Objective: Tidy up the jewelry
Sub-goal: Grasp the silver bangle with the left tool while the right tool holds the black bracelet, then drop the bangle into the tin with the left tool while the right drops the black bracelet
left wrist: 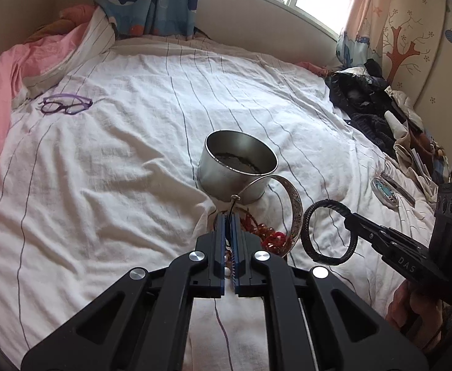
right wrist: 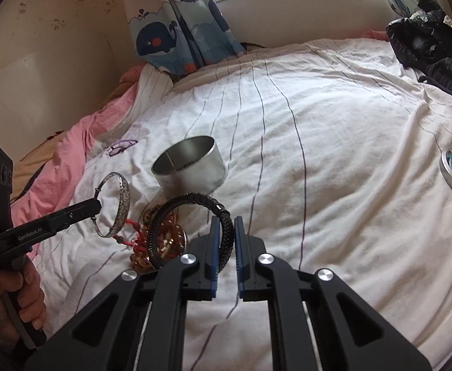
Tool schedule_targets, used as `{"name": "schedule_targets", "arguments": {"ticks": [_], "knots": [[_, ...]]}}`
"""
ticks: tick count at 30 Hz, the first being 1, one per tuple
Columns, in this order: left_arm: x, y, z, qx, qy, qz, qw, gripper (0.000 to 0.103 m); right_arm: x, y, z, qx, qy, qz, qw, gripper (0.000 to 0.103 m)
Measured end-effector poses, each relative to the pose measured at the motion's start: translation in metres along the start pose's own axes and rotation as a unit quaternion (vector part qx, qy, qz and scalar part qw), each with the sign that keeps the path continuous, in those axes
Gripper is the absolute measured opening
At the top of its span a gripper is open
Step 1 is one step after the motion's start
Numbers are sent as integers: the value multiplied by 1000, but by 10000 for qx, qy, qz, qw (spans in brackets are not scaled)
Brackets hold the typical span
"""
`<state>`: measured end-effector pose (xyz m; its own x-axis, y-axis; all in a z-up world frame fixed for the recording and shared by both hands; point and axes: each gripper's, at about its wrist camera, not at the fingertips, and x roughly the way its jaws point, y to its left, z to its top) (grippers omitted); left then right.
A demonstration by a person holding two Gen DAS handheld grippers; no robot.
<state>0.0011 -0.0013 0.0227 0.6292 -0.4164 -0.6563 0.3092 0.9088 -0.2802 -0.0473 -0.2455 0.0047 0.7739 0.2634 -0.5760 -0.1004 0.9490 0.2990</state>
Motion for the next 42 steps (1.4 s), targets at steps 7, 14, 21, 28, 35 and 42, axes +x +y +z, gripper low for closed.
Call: {"name": "schedule_targets", "arguments": {"ticks": [7, 14, 21, 28, 35, 42], "knots": [[1, -16, 22, 504, -23, 198, 9985, 4, -5, 13, 22, -212, -216, -53, 9995, 10], [26, -11, 44, 357, 152, 190, 9991, 4, 1, 10, 41, -170, -211, -138, 9995, 10], [59, -10, 67, 385, 249, 295, 9985, 4, 20, 18, 67, -408, -296, -225, 9985, 10], [93, -11, 84, 359, 420, 257, 9981, 5, 46, 19, 78, -456, -228, -278, 9983, 10], [108, -2, 78, 251, 808, 320, 9959, 9, 77, 28, 82, -570, 18, -290, 9979, 10], [70, 15, 76, -20, 527, 469, 9975, 31, 104, 45, 81, -740, 227, -138, 9969, 11]]}}
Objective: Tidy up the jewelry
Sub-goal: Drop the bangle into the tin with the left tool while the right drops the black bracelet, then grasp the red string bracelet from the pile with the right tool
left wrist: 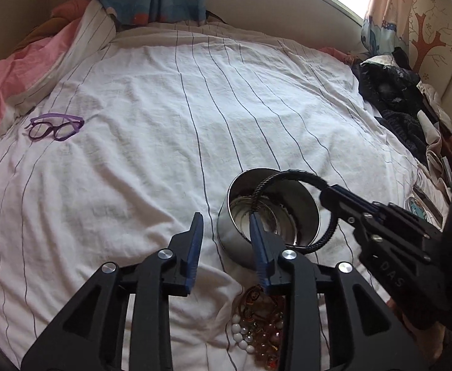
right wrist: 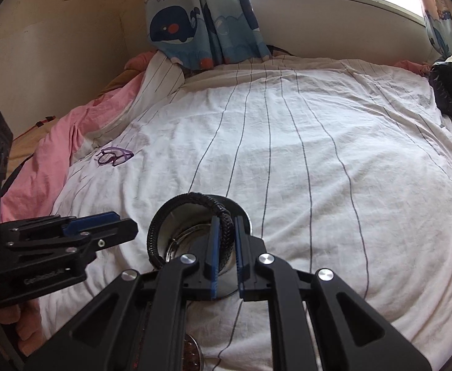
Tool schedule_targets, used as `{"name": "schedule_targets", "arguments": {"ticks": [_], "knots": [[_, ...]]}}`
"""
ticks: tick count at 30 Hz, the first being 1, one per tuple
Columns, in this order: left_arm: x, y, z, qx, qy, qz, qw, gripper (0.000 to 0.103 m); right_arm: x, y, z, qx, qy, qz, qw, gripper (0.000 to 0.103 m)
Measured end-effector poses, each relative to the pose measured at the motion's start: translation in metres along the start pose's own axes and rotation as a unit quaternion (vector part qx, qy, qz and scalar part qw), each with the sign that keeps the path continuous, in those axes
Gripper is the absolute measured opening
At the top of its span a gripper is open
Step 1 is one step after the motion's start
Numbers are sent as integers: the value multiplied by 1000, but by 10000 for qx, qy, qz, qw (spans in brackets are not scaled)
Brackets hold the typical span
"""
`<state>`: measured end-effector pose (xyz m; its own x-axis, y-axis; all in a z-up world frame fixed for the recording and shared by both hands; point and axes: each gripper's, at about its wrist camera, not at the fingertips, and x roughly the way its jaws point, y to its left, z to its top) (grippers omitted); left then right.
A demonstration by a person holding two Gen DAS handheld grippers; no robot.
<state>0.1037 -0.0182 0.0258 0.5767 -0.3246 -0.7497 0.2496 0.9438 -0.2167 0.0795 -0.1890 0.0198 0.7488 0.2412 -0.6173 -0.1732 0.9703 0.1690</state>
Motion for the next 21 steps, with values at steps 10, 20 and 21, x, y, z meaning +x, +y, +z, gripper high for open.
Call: {"name": "schedule_targets", "arguments": {"ticks": [10, 20, 21], "knots": [[-16, -2, -36, 172, 233, -95, 9995, 38, -22, -17, -10, 204, -29, -129, 9997, 12], [-18, -9, -66, 690, 634, -253, 9953, 38, -54, -7, -68, 258, 648, 854, 9939, 12], [-21, -10, -68, 752, 637, -270, 9948, 38, -54, 1, -72, 48, 759, 896, 9931, 12]]}}
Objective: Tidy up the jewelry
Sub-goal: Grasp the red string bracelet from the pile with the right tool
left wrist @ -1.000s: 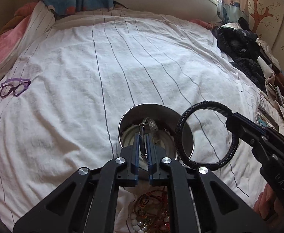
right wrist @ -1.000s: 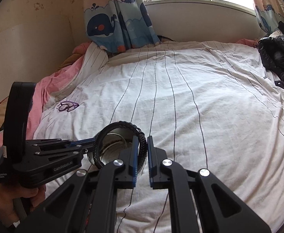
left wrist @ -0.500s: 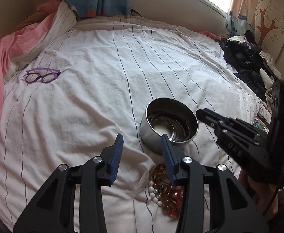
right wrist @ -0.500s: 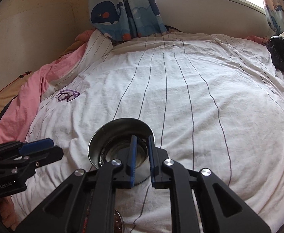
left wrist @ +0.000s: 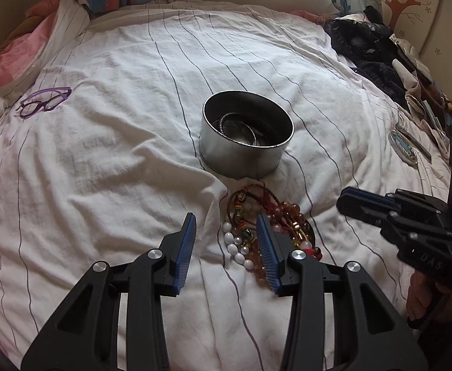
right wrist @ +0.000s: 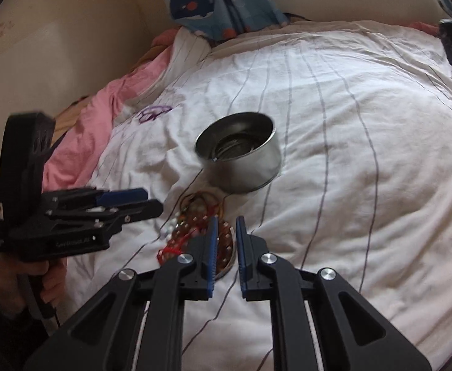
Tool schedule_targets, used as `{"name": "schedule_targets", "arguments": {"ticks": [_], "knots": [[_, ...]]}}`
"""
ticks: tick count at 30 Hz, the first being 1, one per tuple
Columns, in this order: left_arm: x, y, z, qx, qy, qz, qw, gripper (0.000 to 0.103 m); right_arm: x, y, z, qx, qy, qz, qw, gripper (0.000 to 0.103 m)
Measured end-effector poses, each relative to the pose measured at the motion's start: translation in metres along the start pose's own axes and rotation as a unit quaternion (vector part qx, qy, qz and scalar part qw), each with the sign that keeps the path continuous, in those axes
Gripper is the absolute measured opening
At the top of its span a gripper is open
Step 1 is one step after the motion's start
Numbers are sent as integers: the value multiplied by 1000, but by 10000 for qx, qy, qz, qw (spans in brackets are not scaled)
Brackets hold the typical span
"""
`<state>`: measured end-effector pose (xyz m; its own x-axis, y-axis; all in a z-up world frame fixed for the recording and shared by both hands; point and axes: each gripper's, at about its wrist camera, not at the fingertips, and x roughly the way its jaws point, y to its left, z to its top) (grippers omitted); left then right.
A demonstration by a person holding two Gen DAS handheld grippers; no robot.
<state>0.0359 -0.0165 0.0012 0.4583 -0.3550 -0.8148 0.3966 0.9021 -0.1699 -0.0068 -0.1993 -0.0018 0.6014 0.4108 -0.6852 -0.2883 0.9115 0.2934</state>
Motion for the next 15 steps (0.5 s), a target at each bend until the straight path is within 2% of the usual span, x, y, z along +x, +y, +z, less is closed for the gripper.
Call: {"name": "schedule_targets", "arguments": {"ticks": [3, 7, 8, 10, 11, 15], "knots": [[-5, -5, -7, 201, 15, 1, 9998, 42, 8, 17, -11, -319, 302, 263, 9987, 12], [-8, -2, -9, 151, 17, 5, 9999, 43, 14, 32, -21, -607, 457, 327, 9966, 13], [-9, -2, -9, 151, 0, -14, 9999, 44, 15, 35, -22, -688, 469, 258, 9962, 15], [-10, -3, -8, 189, -14, -12, 9998, 46, 16, 39, -24, -832, 430, 26, 9956, 34], [-10, -3, -9, 203, -9, -11, 9998, 46, 14, 40, -24, -882, 348, -101, 9954, 47], [-11, -3, -8, 214, -29, -12, 9998, 47, 13, 40, -23, -938, 283, -117, 9951, 48]]}}
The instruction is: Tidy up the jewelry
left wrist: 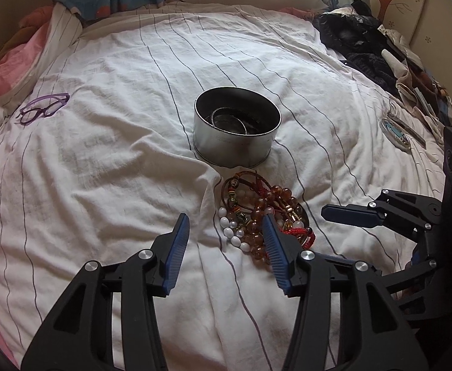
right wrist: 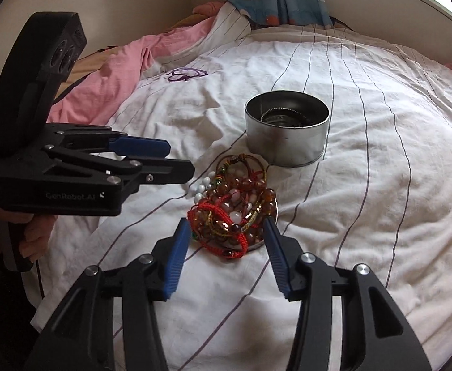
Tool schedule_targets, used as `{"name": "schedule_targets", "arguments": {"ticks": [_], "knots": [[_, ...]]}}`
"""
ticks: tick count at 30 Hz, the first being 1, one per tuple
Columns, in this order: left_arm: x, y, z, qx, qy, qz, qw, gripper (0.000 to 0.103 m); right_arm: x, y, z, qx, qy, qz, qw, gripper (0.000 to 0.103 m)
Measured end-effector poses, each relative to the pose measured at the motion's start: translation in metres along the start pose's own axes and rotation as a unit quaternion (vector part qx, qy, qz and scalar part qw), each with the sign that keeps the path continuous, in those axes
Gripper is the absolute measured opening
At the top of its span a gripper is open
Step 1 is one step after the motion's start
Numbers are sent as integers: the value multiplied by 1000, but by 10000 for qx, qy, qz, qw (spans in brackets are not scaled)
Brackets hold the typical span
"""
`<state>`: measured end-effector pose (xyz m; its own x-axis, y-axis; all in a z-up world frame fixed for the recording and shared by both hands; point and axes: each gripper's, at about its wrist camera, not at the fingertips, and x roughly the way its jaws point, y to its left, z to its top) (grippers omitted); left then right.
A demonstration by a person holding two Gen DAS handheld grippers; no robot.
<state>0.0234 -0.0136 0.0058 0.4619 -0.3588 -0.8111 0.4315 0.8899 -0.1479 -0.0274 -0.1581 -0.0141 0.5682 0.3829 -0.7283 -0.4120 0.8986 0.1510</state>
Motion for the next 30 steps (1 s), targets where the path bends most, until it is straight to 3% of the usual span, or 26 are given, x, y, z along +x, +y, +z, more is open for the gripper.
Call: {"name": "schedule_targets", "arguments": {"ticks": [2, 3, 4, 6, 11, 18, 26, 30], "knots": [[0, 0, 0, -2, 4, 4, 10000, 47, 7, -4, -1, 65, 119, -52, 9999, 43], [1, 0, -1, 3, 12, 9, 10000, 47, 11, -7, -1, 123, 215, -53, 9997, 23], [1, 0, -1, 16, 14, 15, 10000, 47, 14, -10, -1, 185, 329, -3, 9993, 12], [1, 0, -1, 44, 7, 20, 10000, 47, 9, -10, -1, 156, 296, 23, 9994, 7], [1, -7, -4, 226, 16, -72, 9997, 48, -21, -20, -2, 278, -73, -113, 9995, 7], [12, -42, -11, 861, 54, -161, 9961, 48, -22, -44, -9, 635, 101, -602, 9961, 7], [22, -41, -5, 598, -10, -231, 9979, 47, -19, -52, -10, 728, 173, -658, 9950, 7], [23, -56, -5, 896, 14, -264, 9956, 47, -17, -56, -12, 770, 224, -679, 9945, 7]]}}
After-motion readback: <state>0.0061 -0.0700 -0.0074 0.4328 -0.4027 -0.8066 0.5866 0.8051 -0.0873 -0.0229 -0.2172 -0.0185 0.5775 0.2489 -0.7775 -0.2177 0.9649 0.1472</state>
